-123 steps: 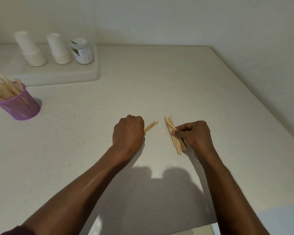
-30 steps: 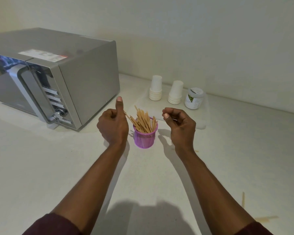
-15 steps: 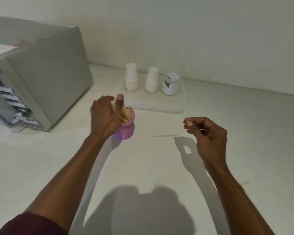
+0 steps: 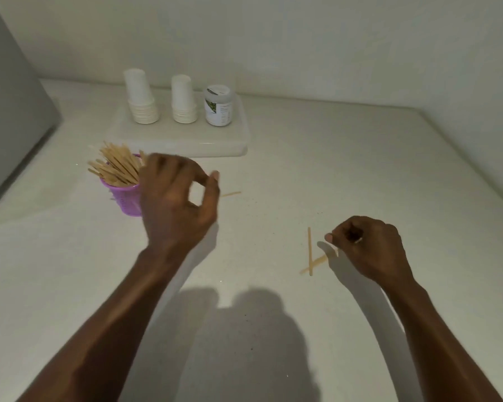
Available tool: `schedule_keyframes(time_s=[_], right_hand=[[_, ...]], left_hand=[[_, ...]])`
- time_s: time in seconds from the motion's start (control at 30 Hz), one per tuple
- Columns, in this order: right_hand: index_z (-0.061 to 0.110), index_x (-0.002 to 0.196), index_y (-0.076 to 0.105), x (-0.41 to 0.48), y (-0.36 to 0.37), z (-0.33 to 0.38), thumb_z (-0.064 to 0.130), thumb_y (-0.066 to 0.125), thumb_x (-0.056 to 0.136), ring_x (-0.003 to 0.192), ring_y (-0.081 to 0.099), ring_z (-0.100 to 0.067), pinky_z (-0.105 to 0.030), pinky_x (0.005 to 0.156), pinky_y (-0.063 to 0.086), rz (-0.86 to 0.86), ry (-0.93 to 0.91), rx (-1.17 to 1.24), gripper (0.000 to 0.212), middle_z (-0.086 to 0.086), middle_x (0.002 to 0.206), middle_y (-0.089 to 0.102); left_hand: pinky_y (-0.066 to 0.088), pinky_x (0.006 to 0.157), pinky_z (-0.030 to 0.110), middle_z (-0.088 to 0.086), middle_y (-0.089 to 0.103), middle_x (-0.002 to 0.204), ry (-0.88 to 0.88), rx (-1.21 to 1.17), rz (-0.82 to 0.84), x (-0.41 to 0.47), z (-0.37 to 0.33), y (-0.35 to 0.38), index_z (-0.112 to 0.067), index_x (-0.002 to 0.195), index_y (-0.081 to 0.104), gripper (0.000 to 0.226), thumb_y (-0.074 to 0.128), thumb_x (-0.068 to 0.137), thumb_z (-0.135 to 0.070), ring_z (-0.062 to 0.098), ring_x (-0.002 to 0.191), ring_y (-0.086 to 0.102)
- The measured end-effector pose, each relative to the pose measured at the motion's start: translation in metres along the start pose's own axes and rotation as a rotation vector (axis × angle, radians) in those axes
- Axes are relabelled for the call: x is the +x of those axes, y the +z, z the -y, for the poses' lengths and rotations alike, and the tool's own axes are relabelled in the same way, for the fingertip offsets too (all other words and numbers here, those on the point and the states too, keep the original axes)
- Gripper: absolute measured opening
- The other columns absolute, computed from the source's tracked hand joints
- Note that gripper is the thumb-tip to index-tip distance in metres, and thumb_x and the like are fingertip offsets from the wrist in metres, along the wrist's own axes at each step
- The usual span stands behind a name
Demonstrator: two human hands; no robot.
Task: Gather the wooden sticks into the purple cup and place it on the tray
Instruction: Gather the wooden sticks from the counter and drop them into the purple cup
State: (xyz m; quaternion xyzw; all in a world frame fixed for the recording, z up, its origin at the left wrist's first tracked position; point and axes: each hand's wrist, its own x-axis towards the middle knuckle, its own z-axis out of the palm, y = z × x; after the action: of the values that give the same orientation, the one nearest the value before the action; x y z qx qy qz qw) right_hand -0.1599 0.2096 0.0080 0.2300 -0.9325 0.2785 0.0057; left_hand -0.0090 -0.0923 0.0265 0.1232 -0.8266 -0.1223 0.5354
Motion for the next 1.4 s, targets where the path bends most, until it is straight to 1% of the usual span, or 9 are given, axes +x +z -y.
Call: schedule_keyframes(time_s=[0.13, 0.33, 0.5, 0.8, 0.9, 1.03, 1.2, 1.3, 1.4], right_hand=[[0.017, 0.063, 0.064, -0.014, 0.008, 0.002, 0.089, 0.061, 0.075, 0.062, 0.064, -0.021, -0.025, 0.055, 0.035, -0.017, 0.320, -0.196, 0.073, 0.002, 0.061, 0.064], [0.011, 0.074, 0.060, -0.026, 0.019, 0.025, 0.103, 0.053, 0.062, 0.078, 0.069, -0.031, -0.033, 0.066, 0.053, 0.098, 0.377, -0.251, 0.093, -0.006, 0.078, 0.068], [0.015, 0.073, 0.052, -0.023, 0.026, 0.042, 0.097, 0.061, 0.065, 0.084, 0.071, -0.030, -0.031, 0.067, 0.049, 0.070, 0.364, -0.276, 0.082, -0.004, 0.083, 0.070], [0.021, 0.069, 0.041, -0.004, 0.038, 0.051, 0.039, 0.095, 0.074, 0.083, 0.068, -0.030, -0.030, 0.065, 0.042, 0.075, 0.351, -0.295, 0.057, 0.006, 0.069, 0.048], [0.013, 0.087, 0.061, 0.007, 0.043, 0.051, 0.029, 0.086, 0.082, 0.096, 0.072, -0.037, -0.034, 0.072, 0.052, 0.099, 0.346, -0.291, 0.030, -0.010, 0.096, 0.071], [0.013, 0.103, 0.067, 0.018, 0.046, 0.054, 0.027, 0.073, 0.085, 0.106, 0.070, -0.041, -0.035, 0.078, 0.048, 0.153, 0.357, -0.302, 0.024, -0.015, 0.111, 0.070], [0.012, 0.092, 0.064, 0.020, 0.046, 0.059, 0.029, 0.076, 0.084, 0.088, 0.067, -0.038, -0.033, 0.072, 0.047, 0.225, 0.273, -0.320, 0.022, -0.009, 0.093, 0.066], [0.014, 0.099, 0.063, 0.012, 0.050, 0.066, 0.026, 0.068, 0.089, 0.092, 0.067, -0.035, -0.034, 0.076, 0.052, 0.223, 0.161, -0.418, 0.016, -0.007, 0.100, 0.067], [0.013, 0.104, 0.057, 0.005, 0.054, 0.077, 0.027, 0.060, 0.097, 0.101, 0.069, -0.034, -0.033, 0.077, 0.049, 0.195, 0.085, -0.474, 0.016, -0.006, 0.105, 0.067]], left_hand=[[0.044, 0.077, 0.045, 0.009, 0.071, 0.090, -0.122, 0.065, 0.261, -0.017, -0.014, 0.030, -0.007, 0.086, 0.072, 0.017, 0.078, 0.093, -0.022, 0.034, 0.092, 0.061], [0.041, 0.086, 0.044, 0.009, 0.074, 0.102, -0.132, 0.219, 0.555, -0.021, 0.006, 0.063, -0.010, 0.107, 0.077, 0.019, 0.080, 0.089, -0.015, 0.035, 0.100, 0.063], [0.041, 0.091, 0.040, 0.011, 0.071, 0.110, -0.224, 0.371, 0.728, -0.018, 0.021, 0.081, -0.011, 0.114, 0.076, 0.032, 0.071, 0.097, -0.037, 0.032, 0.106, 0.062], [0.037, 0.090, 0.038, 0.005, 0.070, 0.091, -0.067, 0.553, 0.873, 0.003, 0.017, 0.090, -0.012, 0.087, 0.075, 0.009, 0.067, 0.091, -0.014, 0.028, 0.093, 0.061], [0.038, 0.098, 0.041, 0.006, 0.073, 0.096, 0.048, 0.596, 0.910, 0.008, 0.012, 0.092, -0.013, 0.093, 0.075, 0.009, 0.067, 0.091, -0.014, 0.029, 0.101, 0.063], [0.036, 0.104, 0.043, 0.008, 0.074, 0.104, 0.148, 0.624, 1.002, 0.013, 0.006, 0.094, -0.015, 0.100, 0.077, 0.014, 0.067, 0.090, -0.015, 0.032, 0.110, 0.062], [0.036, 0.094, 0.040, 0.007, 0.072, 0.103, -0.010, 0.553, 0.965, 0.010, -0.003, 0.088, -0.013, 0.090, 0.071, 0.003, 0.068, 0.089, -0.014, 0.032, 0.110, 0.059], [0.029, 0.075, 0.036, 0.002, 0.056, 0.078, -0.246, 0.346, 0.861, 0.007, -0.007, 0.075, -0.016, 0.065, 0.042, 0.032, 0.068, 0.084, -0.022, 0.032, 0.094, 0.059], [0.037, 0.066, 0.036, -0.003, 0.059, 0.074, -0.470, 0.054, 0.657, 0.005, -0.013, 0.056, -0.015, 0.067, 0.054, 0.023, 0.070, 0.080, -0.025, 0.027, 0.082, 0.060]])
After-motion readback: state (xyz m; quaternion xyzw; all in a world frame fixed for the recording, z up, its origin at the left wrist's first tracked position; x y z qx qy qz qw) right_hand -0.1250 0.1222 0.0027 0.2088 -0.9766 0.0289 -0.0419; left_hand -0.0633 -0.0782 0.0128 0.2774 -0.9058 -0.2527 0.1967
